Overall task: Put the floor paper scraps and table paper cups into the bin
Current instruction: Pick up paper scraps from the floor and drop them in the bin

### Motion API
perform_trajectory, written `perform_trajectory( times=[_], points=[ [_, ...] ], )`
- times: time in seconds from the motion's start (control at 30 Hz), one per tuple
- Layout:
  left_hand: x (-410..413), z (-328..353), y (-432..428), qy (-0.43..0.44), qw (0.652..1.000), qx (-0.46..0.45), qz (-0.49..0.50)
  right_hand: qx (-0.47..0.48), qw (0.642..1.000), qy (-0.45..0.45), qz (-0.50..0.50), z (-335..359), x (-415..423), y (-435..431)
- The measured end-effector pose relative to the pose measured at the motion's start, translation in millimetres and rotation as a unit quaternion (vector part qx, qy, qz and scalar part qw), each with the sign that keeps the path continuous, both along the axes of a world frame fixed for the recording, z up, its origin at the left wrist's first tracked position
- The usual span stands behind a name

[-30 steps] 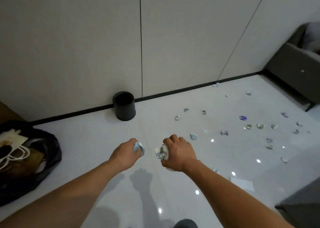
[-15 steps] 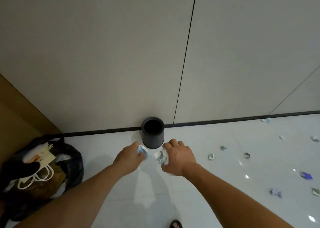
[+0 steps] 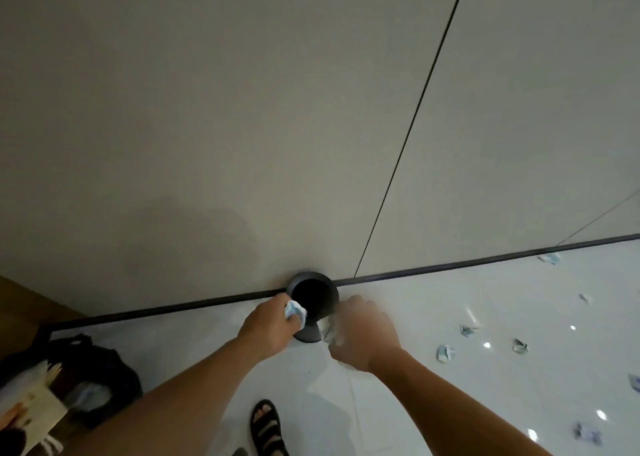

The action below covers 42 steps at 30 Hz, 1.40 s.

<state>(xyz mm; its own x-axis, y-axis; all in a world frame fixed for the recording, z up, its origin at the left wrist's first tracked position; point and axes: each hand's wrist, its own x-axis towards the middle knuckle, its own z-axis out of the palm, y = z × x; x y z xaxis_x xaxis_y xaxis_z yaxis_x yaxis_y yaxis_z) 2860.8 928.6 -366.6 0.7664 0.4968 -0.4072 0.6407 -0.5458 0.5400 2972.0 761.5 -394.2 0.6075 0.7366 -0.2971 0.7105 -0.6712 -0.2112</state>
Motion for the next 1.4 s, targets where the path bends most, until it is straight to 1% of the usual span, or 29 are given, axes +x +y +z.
perform_trajectory(
  times=[0.1,0.2,0.33,0.4,0.53,0.7,0.87,0.97,1.03,1.13,1.23,1.33,1.4],
  points=[
    [37.2,-13.5,30.7,0.019,1.000,-0.008,-0.022,0.002,0.999,0.011,-0.033,-13.4,26.9,22.9],
    [71.7,-33.3,55.7,0.045,0.998,-0.008,-0.044,0.009,0.995,0.044,-0.084,-35.8,52.6,41.7],
    [116.5,-76.9,80.6,0.099,0.994,-0.002,-0.052,0.024,0.986,0.096,-0.136,-86.8,88.2,63.8],
    [141.7,-103.5,89.8,0.115,0.992,-0.016,-0.038,0.030,0.983,0.107,-0.146,-116.0,110.9,76.1],
    [192.1,-174.2,103.5,0.134,0.990,-0.022,-0.039,0.029,0.975,0.132,-0.174,-186.2,151.0,99.1],
    [241.3,-291.5,115.2,0.139,0.987,-0.039,-0.070,0.011,0.963,0.151,-0.222,-301.5,185.2,130.0],
    [265.8,-408.8,134.5,0.174,0.979,-0.044,-0.096,-0.011,0.951,0.152,-0.269,-406.6,196.8,165.6],
    [262.1,-452.5,144.2,0.208,0.971,-0.060,-0.101,-0.027,0.938,0.181,-0.294,-447.0,190.6,175.9],
    [251.8,-462.0,150.9,0.224,0.966,-0.071,-0.103,-0.020,0.930,0.209,-0.302,-460.3,181.8,179.7],
    [237.5,-453.9,159.0,0.221,0.966,-0.061,-0.119,0.010,0.914,0.247,-0.320,-461.3,169.5,180.6],
    [236.0,-433.3,160.3,0.203,0.969,-0.040,-0.138,0.028,0.898,0.267,-0.348,-448.5,165.5,176.0],
    [247.0,-406.1,154.5,0.191,0.968,-0.021,-0.164,0.046,0.893,0.266,-0.359,-426.3,166.2,170.6],
    [255.7,-386.9,148.8,0.177,0.968,-0.006,-0.181,0.070,0.883,0.282,-0.367,-408.8,164.1,166.5]
  ],
)
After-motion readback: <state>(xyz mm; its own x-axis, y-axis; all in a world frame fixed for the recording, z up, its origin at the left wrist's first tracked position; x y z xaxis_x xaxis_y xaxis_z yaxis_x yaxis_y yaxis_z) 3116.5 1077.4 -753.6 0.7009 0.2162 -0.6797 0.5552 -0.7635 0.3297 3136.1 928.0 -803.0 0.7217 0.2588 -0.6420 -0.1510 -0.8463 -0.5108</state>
